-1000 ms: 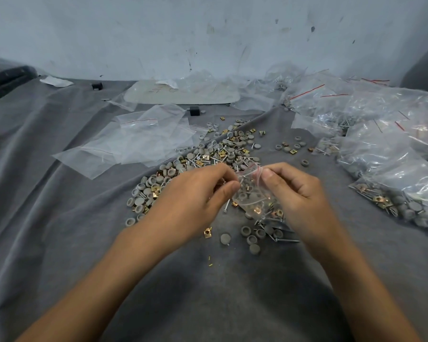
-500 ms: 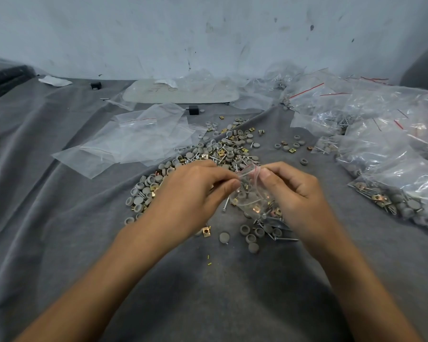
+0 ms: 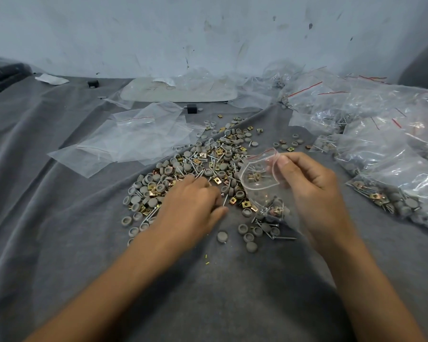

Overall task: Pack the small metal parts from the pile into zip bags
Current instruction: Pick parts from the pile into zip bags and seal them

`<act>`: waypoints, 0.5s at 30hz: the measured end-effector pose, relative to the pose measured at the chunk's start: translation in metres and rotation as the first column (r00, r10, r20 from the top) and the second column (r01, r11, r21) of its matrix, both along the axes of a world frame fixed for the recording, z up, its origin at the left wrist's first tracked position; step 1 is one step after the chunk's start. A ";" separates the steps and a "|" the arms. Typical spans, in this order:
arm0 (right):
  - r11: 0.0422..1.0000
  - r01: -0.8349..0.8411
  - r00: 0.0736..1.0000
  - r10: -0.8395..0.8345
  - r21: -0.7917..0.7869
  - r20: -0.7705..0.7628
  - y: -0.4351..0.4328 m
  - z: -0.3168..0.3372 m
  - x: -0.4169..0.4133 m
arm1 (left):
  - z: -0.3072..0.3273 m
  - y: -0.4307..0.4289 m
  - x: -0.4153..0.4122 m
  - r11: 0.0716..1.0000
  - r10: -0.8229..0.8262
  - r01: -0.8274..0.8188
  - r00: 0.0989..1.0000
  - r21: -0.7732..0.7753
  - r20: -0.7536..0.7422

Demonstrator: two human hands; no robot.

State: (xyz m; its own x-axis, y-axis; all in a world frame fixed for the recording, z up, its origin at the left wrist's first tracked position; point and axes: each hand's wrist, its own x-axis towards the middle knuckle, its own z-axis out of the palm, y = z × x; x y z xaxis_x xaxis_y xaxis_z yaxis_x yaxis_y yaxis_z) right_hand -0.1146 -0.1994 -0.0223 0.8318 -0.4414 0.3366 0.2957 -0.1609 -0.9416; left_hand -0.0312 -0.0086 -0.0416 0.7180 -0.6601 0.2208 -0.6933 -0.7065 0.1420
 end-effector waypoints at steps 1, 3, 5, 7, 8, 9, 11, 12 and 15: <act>1.000 -0.006 1.000 0.006 -0.010 0.000 0.000 0.000 -0.001 | -0.002 -0.001 0.000 1.000 -0.006 0.005 0.999 0.028 0.036; 0.999 -0.020 1.000 0.020 -0.028 0.002 -0.001 0.000 -0.001 | -0.004 -0.002 0.001 0.998 -0.008 0.004 0.997 0.057 0.073; 0.999 -0.026 1.000 0.026 -0.034 0.001 -0.002 -0.001 -0.001 | -0.002 -0.001 0.002 1.000 0.003 -0.004 0.998 0.025 0.058; 0.999 -0.033 0.999 0.033 -0.041 -0.004 -0.002 -0.001 -0.002 | 0.007 0.003 0.005 0.996 0.046 -0.047 0.999 -0.072 -0.005; 0.998 -0.035 0.999 0.035 -0.052 -0.010 -0.001 -0.001 -0.001 | 0.015 0.006 0.007 0.988 0.075 -0.078 0.997 -0.134 -0.030; 0.997 -0.037 0.999 0.035 -0.064 -0.018 -0.001 -0.001 -0.001 | 0.022 0.009 0.010 0.974 0.099 -0.106 0.994 -0.200 -0.044; 0.997 -0.044 0.998 0.041 -0.064 -0.043 0.001 -0.002 -0.001 | 0.038 0.017 0.014 0.939 0.121 -0.130 0.992 -0.318 -0.048; 0.997 -0.048 0.997 0.045 -0.057 -0.056 0.002 -0.002 -0.001 | 0.044 0.019 0.014 0.921 0.111 -0.121 0.993 -0.370 -0.048; 0.996 -0.045 0.996 0.039 -0.077 -0.077 0.004 -0.001 -0.002 | 0.059 0.019 0.005 0.892 0.002 -0.029 0.998 -0.452 -0.060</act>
